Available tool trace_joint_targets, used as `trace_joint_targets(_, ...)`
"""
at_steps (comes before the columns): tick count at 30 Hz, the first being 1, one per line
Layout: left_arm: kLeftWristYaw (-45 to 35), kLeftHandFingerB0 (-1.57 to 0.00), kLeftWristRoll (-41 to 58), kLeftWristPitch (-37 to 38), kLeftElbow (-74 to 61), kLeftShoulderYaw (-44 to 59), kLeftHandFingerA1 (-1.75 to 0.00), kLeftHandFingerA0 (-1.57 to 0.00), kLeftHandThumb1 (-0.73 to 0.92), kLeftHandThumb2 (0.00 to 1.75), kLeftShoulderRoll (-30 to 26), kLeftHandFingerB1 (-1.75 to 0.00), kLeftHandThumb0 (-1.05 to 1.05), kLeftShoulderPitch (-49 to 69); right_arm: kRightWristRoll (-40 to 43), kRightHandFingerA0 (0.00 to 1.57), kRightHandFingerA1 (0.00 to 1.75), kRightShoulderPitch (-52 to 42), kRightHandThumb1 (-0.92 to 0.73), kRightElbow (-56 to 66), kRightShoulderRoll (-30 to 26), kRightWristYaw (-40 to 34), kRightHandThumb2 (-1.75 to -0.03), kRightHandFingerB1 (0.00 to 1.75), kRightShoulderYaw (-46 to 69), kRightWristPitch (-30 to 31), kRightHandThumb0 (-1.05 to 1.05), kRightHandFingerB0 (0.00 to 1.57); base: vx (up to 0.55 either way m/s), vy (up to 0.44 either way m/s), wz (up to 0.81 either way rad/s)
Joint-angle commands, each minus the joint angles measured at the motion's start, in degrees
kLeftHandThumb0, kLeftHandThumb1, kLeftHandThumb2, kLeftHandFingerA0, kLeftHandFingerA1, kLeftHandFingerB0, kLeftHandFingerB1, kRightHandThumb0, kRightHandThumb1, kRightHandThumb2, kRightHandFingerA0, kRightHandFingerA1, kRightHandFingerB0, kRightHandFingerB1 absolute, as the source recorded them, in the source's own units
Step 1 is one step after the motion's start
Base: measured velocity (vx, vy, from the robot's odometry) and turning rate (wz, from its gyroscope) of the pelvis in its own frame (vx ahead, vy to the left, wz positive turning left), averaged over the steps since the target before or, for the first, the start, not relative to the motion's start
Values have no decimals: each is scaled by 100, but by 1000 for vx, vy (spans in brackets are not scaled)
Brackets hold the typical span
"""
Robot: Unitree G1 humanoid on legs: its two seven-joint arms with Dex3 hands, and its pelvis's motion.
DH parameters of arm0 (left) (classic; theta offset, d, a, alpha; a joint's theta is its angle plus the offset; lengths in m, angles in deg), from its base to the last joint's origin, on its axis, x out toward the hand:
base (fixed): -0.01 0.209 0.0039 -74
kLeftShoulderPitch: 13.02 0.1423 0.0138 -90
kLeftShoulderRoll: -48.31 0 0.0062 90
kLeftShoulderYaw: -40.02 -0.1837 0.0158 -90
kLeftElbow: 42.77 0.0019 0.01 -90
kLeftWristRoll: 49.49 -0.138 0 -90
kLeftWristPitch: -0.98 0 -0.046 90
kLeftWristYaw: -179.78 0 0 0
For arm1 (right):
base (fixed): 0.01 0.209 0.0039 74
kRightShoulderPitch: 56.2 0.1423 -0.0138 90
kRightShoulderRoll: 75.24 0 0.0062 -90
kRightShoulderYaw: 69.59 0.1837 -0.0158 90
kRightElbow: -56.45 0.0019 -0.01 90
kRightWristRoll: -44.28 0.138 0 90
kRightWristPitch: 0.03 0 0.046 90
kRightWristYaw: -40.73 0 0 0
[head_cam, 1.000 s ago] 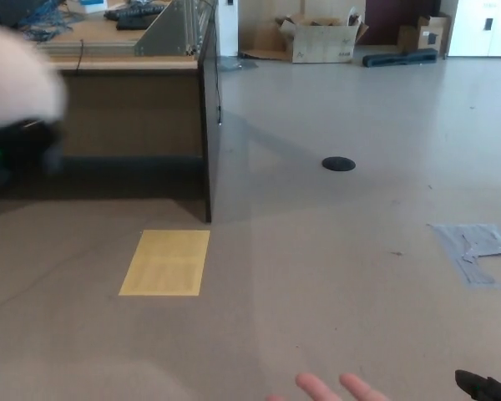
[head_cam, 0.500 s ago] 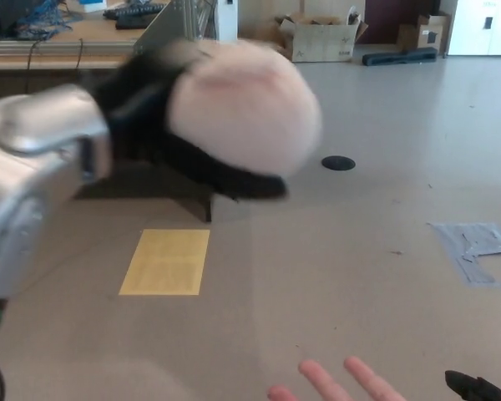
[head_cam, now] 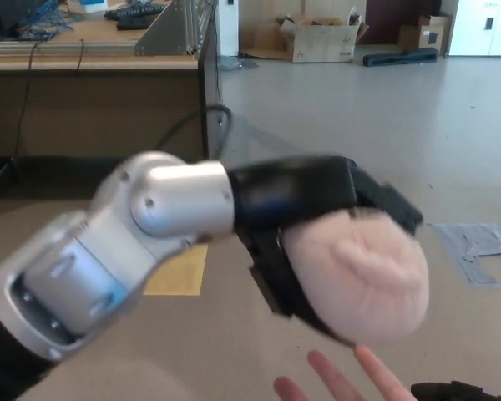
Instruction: The robot extends its left hand to pick up an emotional support dumpling from the palm of a person and brings its hand down by its side. Then it extends its arm again to hand the dumpling back to the person.
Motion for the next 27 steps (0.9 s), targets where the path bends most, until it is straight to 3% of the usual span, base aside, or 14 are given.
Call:
trace_joint_targets(1, -610, -80, -1661, 1490, -227, -798, -144, -85, 57, 60, -413, -119, -28, 20, -209, 18, 51, 261, -60, -135, -236, 136, -89, 41, -156, -589, -71, 9, 0, 0, 0)
trace_joint_targets(4, -612, -80, -1689, 1535, -219, -802, -144, -85, 57, 60, -432, -119, -28, 67, -551, 18, 51, 305, -60, -59, -322, -344, -89, 41, -376, -76, -71, 9, 0, 0, 0)
trace_joint_targets(5, -644, -79, -1693, 1590, -203, -808, -120, -90, 59, 58, -471, -101, -30, 118, -534, 26, 35, 341, -69, -116, -307, -353, -63, 18, -390, -13, -59, 7, 0, 0, 0)
trace_joint_targets(10, -728, -78, -1761, 1808, -115, -769, -127, -89, 58, 57, -498, -116, -31, 265, -326, 28, 35, 437, -68, -314, -244, -202, -62, 18, -318, -55, -60, 8, 0, 0, 0)
trace_joint_targets(11, -838, -79, -1739, 1672, -144, -806, -122, -101, 48, 86, -474, -110, -38, 229, -359, 24, 34, 409, -71, -219, -258, -187, -64, 18, -348, -133, -59, 8, 0, 0, 0)
trace_joint_targets(12, -868, -79, -1758, 1676, -140, -793, -122, -101, 48, 86, -458, -110, -38, 239, -363, 24, 34, 409, -71, -214, -260, -187, -64, 18, -352, -145, -59, 8, 0, 0, 0)
trace_joint_targets(13, -916, -79, -1785, 1666, -143, -781, -106, -90, 62, 58, -438, -90, -34, 243, -361, 21, 34, 417, -70, -222, -252, -208, -60, 25, -351, -115, -56, 3, 0, 0, 0)
trace_joint_targets(14, -978, -79, -1816, 1636, -153, -770, -106, -90, 62, 58, -413, -90, -34, 241, -356, 21, 34, 427, -70, -231, -240, -240, -60, 25, -347, -68, -56, 3, 0, 0, 0)
trace_joint_targets(15, -975, -78, -1798, 1630, -147, -727, -112, -90, 61, 58, -382, -98, -35, 278, -389, 0, 48, 441, -52, -217, -255, -265, -104, 49, -370, -25, -34, 0, 0, 0, 0)
trace_joint_targets(19, -1078, -78, -1893, 1680, -124, -617, -112, -90, 61, 58, -291, -98, -35, 362, -406, 0, 48, 450, -52, -216, -263, -286, -104, 49, -386, -7, -34, 0, 0, 0, 0)
trace_joint_targets(20, -1378, -58, -1729, 1344, -82, -586, -102, -68, 55, 94, -326, -92, -47, 259, -98, 25, 47, 469, -67, -203, -198, 32, -92, 40, -204, 75, -66, 12, 0, 0, 0)
trace_joint_targets(23, -1491, -58, -1770, 1318, -70, -523, -102, -68, 55, 94, -278, -92, -47, 283, -79, 25, 47, 473, -67, -200, -184, 85, -92, 40, -154, 89, -66, 12, 0, 0, 0)
trace_joint_targets(24, -1601, -56, -1762, 1268, -60, -430, -101, -61, 61, 59, -335, -85, -47, 194, -87, 25, 47, 519, -67, -221, -177, 87, -92, 40, -148, 101, -66, 12, 0, 0, 0)
trace_joint_targets(27, -1706, -61, -1803, 1270, -61, -314, -93, -68, 59, 58, -313, -77, -45, 182, -96, 25, 47, 539, -67, -231, -176, 98, -92, 40, -134, 109, -66, 12, 0, 0, 0)
